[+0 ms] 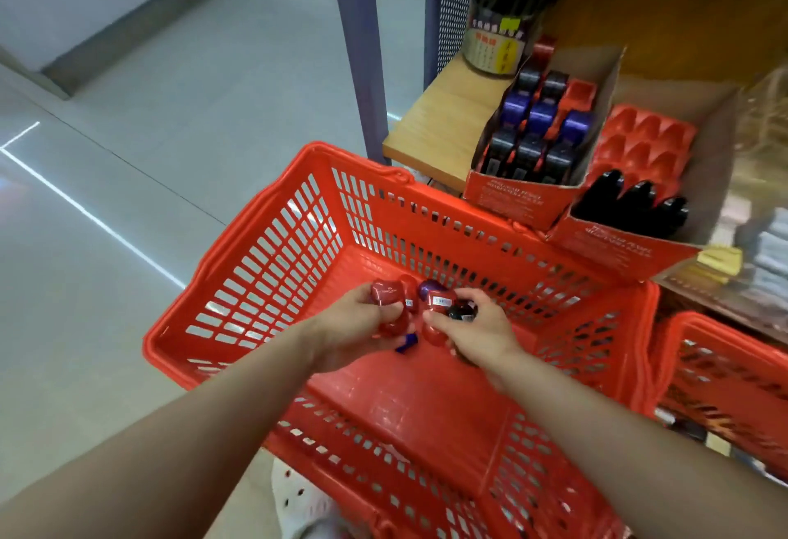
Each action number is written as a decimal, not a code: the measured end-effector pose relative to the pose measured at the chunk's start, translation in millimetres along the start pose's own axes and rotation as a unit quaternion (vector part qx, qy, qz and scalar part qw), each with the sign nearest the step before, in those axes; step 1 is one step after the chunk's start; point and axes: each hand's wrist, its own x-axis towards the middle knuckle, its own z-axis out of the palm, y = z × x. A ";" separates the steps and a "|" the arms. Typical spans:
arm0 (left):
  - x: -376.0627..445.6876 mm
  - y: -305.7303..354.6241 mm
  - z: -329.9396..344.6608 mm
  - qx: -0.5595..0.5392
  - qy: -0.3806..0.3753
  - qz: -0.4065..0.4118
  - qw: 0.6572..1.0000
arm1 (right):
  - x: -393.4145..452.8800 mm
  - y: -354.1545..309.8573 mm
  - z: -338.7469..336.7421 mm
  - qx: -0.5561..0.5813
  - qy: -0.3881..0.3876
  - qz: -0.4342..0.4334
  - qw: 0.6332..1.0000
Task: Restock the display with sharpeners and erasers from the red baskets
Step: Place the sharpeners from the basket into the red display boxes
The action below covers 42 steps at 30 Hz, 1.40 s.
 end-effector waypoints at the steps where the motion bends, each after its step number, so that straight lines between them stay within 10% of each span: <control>1: -11.8 11.8 4.9 0.013 -0.011 0.012 1.000 | -13.3 -11.2 -12.2 0.048 -0.010 -0.010 0.999; 15: -183.9 96.3 139.6 -0.119 -0.028 0.108 0.987 | -204.0 -96.3 -141.2 0.397 -0.047 -0.072 0.914; 36: -190.4 104.9 176.4 -0.111 -0.115 0.252 0.954 | -199.1 -122.2 -181.5 0.221 0.092 -0.182 0.954; 42: -147.9 114.9 148.6 0.062 0.014 0.268 0.961 | -142.9 -146.9 -233.4 0.075 0.172 -0.221 0.957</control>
